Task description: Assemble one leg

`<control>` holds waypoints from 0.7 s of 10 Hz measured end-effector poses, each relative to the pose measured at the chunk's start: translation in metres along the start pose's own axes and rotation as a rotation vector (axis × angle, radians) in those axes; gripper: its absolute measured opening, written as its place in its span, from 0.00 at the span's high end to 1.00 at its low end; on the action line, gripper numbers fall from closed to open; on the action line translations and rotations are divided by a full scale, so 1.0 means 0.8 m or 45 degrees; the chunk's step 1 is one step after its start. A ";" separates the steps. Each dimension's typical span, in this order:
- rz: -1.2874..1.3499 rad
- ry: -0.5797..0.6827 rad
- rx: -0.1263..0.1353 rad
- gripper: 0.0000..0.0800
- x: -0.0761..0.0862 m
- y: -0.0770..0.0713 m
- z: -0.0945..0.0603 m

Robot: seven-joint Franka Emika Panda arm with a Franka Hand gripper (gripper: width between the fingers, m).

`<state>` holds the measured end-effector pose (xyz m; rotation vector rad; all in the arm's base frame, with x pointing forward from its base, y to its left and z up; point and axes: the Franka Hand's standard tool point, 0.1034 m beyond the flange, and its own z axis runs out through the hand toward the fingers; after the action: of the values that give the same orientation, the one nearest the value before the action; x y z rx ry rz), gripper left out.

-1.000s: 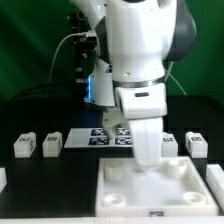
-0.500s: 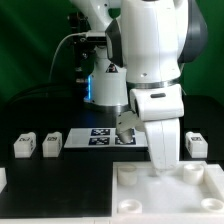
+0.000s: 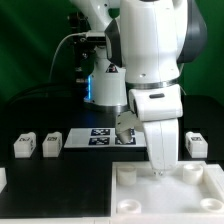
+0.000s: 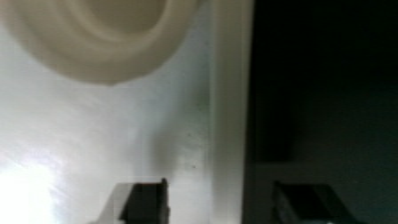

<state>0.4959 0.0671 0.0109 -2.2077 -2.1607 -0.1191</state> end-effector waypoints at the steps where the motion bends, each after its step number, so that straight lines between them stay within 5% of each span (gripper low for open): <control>1: 0.000 0.000 0.000 0.42 0.000 0.000 0.000; 2: 0.001 0.000 0.000 0.24 0.000 0.000 0.000; 7: 0.001 0.000 0.000 0.19 -0.001 0.000 0.000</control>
Offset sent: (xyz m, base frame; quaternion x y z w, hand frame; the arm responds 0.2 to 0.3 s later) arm 0.0000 0.0000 0.0000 0.0000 0.0000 0.0000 1.0000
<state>0.4959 0.0666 0.0108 -2.2088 -2.1593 -0.1189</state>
